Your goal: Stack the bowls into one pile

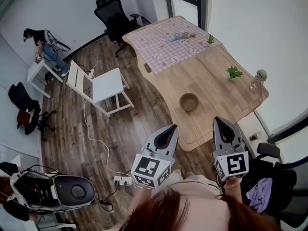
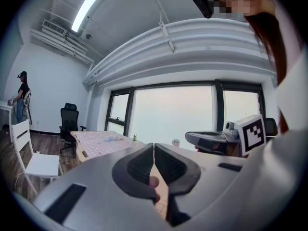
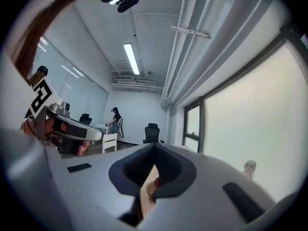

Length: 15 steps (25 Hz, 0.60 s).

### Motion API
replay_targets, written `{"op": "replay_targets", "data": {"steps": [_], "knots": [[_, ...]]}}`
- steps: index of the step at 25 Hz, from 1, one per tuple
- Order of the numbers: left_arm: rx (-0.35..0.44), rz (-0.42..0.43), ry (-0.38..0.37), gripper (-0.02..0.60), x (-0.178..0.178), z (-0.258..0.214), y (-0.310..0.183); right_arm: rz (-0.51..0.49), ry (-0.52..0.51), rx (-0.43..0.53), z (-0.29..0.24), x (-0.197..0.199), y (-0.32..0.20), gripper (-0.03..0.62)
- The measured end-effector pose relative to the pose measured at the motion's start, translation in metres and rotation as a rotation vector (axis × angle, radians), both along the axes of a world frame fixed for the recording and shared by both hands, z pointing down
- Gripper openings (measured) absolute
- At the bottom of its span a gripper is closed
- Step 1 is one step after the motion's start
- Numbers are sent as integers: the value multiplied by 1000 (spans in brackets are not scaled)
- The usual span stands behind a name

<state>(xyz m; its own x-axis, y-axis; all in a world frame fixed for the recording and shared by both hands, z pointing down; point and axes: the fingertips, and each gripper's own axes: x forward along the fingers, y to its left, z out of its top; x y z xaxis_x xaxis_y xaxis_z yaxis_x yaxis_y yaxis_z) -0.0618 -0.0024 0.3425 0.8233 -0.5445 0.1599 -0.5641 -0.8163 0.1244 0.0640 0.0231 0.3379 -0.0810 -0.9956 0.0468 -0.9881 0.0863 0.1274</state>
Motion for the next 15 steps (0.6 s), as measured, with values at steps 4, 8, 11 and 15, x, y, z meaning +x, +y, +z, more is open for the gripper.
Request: {"op": "replay_targets", "data": {"steps": [4,8,11,15], "knots": [[-4,0,0,11,-3,3,-2,3,8,-4,4,-3,-2,0],[-11,19,-5,11,-5,7,-6,-5,8,-16,12,-9,-8,0],[-17,32,-6,11,-10,8,-12,-12,11,-22,14,-19,-17,0],[-18,31,0,11,-17,8,-26,-8,13,-36,11,-27,-32,0]]}}
